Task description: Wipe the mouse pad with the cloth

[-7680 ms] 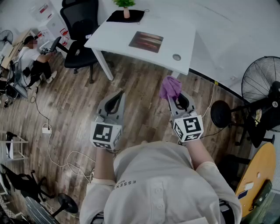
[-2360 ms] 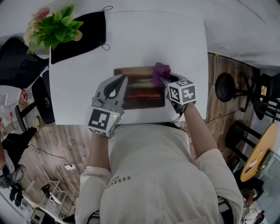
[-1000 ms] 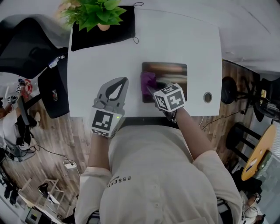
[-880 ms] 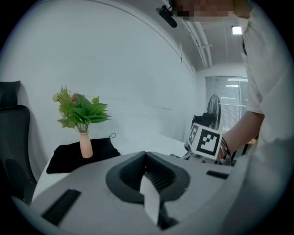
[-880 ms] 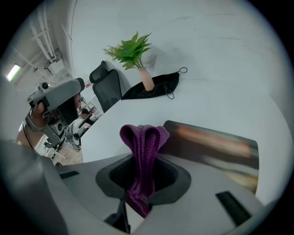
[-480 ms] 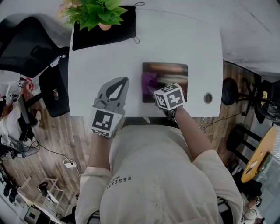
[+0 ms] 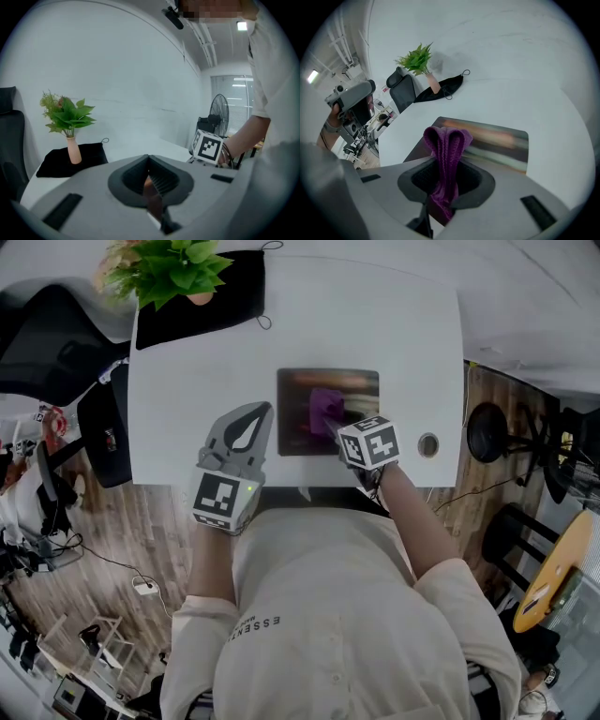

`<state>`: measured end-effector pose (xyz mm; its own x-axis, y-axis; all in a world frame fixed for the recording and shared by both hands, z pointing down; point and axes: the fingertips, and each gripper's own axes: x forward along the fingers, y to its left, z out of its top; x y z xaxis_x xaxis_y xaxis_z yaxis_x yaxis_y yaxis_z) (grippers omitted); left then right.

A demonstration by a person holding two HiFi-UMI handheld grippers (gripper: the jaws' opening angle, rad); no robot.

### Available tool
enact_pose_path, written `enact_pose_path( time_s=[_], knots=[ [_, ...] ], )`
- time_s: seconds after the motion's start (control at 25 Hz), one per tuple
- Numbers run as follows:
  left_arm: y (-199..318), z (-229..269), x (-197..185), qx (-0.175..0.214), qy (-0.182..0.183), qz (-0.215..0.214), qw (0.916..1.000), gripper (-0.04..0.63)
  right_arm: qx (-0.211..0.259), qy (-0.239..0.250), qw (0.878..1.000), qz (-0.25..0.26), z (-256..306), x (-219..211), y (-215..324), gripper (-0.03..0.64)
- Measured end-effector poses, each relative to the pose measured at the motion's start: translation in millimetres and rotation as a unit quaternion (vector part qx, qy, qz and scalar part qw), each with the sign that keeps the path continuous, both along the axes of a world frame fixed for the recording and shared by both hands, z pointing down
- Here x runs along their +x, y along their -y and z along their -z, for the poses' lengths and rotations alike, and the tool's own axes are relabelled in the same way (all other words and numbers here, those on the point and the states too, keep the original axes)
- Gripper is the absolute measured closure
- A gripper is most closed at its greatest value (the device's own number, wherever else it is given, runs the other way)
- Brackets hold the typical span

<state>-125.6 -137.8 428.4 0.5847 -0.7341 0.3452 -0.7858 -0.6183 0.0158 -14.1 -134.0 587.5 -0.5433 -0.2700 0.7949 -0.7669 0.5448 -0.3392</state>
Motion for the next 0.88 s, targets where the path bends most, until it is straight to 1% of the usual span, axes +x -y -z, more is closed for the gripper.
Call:
enact_pose_path(
  time_s=[0.44,0.72,0.88],
  knots=[
    [-6.0,-1.8,71.0,0.0,0.005,-0.015,0.9999,0.594,0.002,-0.001,1.0,-0.031,-1.2,84.3,3.2,0.523],
    [-10.5,0.0,101.7,0.007,0.007,-0.017,0.9998,0.594,0.005,-0.007,0.999,-0.043,-3.6,129.6,2.8,0.523],
    [-17.0,-1.7,110.4,0.008,0.011,-0.012,0.9998,0.594,0.006,-0.021,0.999,-0.046,-5.0,150.8,2.4,0.523]
  ],
)
